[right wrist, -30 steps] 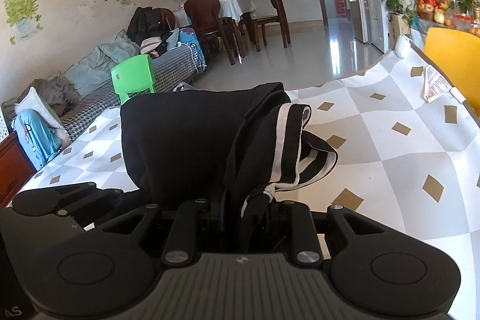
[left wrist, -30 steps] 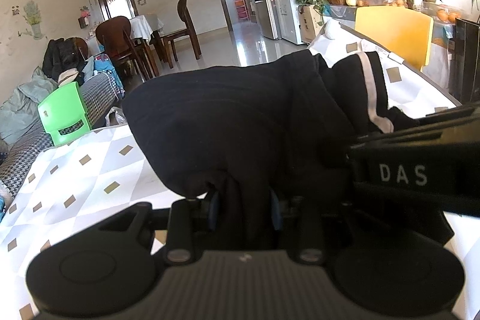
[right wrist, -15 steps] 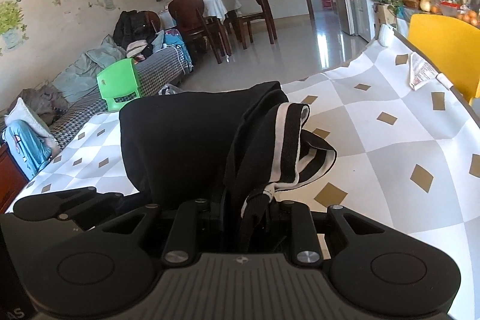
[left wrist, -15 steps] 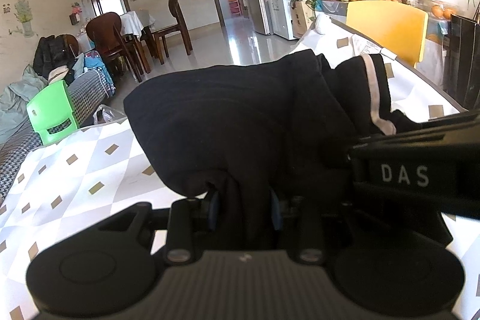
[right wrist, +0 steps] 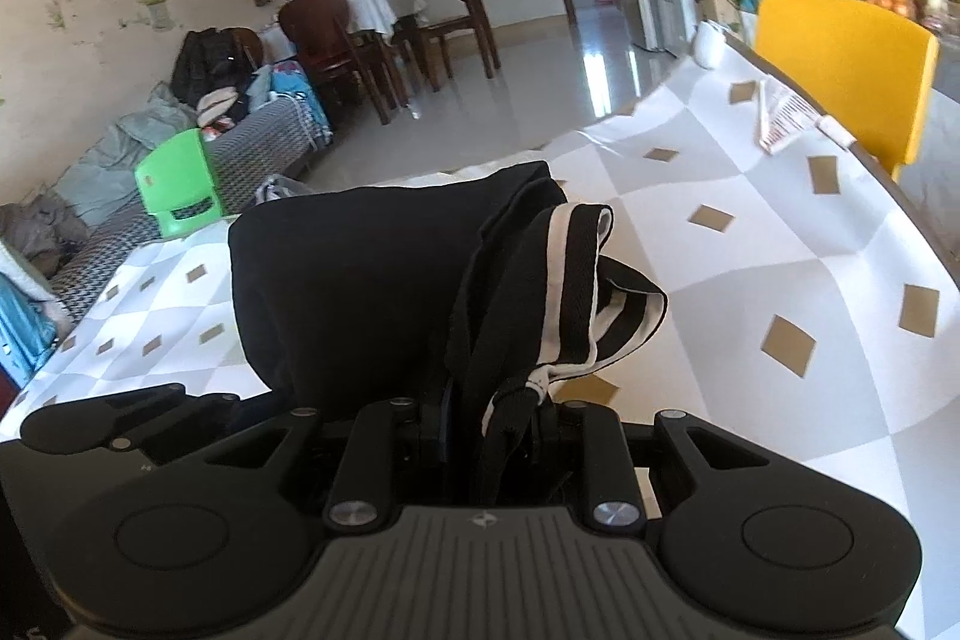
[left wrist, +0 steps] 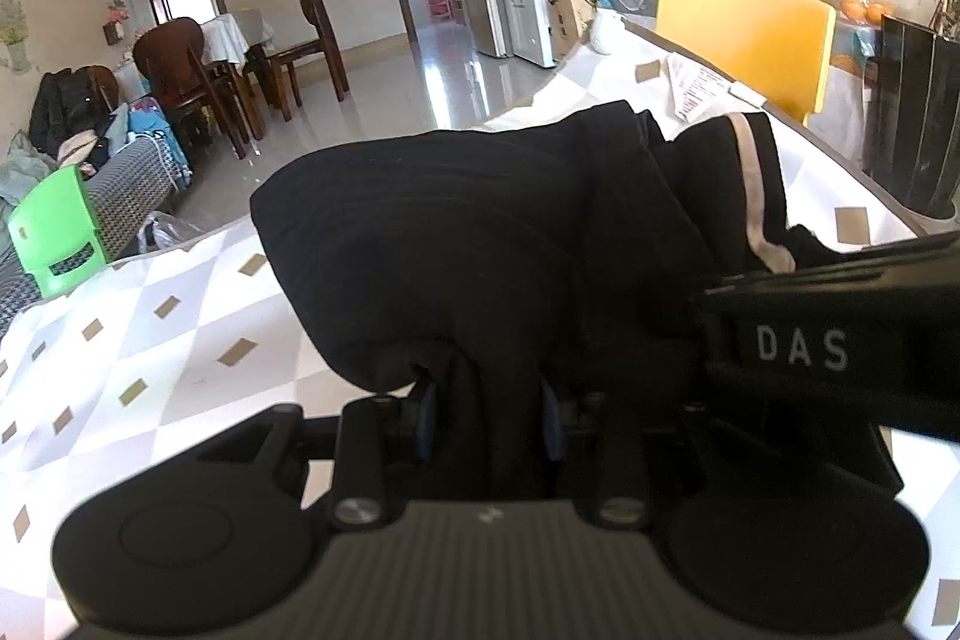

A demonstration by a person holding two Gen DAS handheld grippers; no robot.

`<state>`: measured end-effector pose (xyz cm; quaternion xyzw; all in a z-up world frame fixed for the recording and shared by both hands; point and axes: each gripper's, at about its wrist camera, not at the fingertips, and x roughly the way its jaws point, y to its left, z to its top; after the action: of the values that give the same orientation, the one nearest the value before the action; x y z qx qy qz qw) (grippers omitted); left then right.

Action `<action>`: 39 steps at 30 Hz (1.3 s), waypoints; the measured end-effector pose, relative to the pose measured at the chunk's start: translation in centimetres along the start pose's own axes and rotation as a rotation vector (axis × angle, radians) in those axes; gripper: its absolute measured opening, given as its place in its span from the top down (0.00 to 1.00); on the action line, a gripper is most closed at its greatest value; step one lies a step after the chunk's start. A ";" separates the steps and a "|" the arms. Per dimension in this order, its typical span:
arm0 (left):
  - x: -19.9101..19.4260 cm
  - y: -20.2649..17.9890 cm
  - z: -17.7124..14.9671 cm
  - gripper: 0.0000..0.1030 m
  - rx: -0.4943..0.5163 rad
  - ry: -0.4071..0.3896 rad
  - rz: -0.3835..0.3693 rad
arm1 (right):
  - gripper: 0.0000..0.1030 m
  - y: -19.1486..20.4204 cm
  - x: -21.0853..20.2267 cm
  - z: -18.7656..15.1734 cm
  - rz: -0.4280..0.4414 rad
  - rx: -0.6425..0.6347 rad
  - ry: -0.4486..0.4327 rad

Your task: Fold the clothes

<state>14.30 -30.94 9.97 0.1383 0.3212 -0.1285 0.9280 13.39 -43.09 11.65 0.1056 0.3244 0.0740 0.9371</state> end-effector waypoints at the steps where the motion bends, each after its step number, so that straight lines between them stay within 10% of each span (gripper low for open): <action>1: 0.4 -0.3 0.0 0.70 0.000 0.005 -0.005 | 0.77 -0.3 0.2 0.0 -0.007 0.007 0.005; 8: 3.2 -1.7 0.0 0.68 0.010 0.046 -0.034 | 0.76 -3.3 2.0 -0.2 -0.076 0.081 0.044; 13: 5.8 -1.9 -0.5 0.47 -0.007 0.118 0.008 | 0.58 -6.6 3.2 -0.6 -0.172 0.240 0.099; 39: 7.2 0.5 -5.5 0.34 -0.054 0.239 0.032 | 0.54 -8.2 2.8 -1.5 -0.105 0.362 0.065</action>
<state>16.84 -29.71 1.39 0.1329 0.4308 -0.0878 0.8883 15.15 -50.21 6.82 0.2530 0.3675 -0.0312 0.8944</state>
